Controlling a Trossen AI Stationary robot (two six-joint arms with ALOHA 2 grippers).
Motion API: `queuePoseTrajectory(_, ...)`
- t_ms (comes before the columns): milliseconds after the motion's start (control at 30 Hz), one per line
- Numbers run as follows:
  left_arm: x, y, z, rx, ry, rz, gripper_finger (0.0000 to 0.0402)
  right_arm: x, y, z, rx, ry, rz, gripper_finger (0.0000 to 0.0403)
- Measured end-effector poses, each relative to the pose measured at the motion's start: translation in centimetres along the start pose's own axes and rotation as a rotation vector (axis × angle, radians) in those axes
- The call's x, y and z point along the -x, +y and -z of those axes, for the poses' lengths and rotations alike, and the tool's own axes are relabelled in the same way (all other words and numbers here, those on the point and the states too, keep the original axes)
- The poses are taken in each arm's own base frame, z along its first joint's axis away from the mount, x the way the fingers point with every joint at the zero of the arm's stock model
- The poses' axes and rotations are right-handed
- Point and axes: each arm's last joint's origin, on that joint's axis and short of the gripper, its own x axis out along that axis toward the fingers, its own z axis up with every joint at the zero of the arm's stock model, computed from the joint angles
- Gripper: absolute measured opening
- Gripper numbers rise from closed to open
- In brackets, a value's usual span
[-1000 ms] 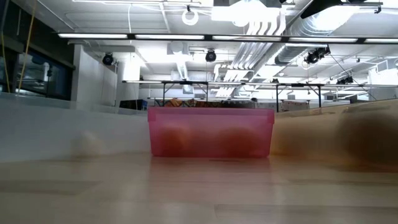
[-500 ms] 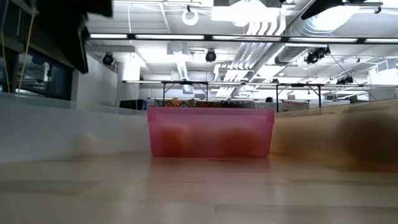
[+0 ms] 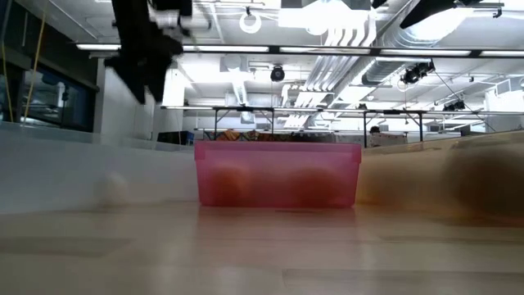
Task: Sort produce into baskets
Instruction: Put the white garlic into the transparent bin
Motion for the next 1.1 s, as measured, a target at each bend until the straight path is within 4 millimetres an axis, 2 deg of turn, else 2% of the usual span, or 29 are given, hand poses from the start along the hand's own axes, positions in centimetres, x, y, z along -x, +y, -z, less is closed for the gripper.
queuePoseTrajectory(67, -2.1, 1.6, -0.5, 0.107, 0.074, -0.023, 0.0251, 0.0, -0.1, 0.0, 0.011, 0.003, 0.007, 0.0381)
queuePoseTrajectory(167, -4.6, 3.3, 0.0, 0.224, 0.142, -0.069, 0.025, 0.0, -0.1, 0.1, 0.016, 0.012, 0.007, 0.0381)
queuePoseTrajectory(367, -8.9, 4.0, 1.8, 0.459, 0.125, -0.103, 0.025, -0.1, 0.1, 0.2, 0.013, 0.013, 0.012, 0.0381)
queuePoseTrajectory(467, -10.3, 4.2, 2.3, 0.59, 0.089, -0.093, 0.025, -0.4, 0.5, 0.4, -0.004, 0.008, 0.024, 0.0381)
queuePoseTrajectory(767, -12.4, 5.3, 4.0, 0.784, 0.071, -0.167, 0.025, -1.6, 2.3, 1.7, 0.026, 0.059, 0.055, 0.0381)
queuePoseTrajectory(1100, -13.7, 6.1, 5.6, 0.82, 0.074, -0.236, 0.025, -2.2, 3.2, 2.3, -0.011, 0.071, 0.066, 0.0381)
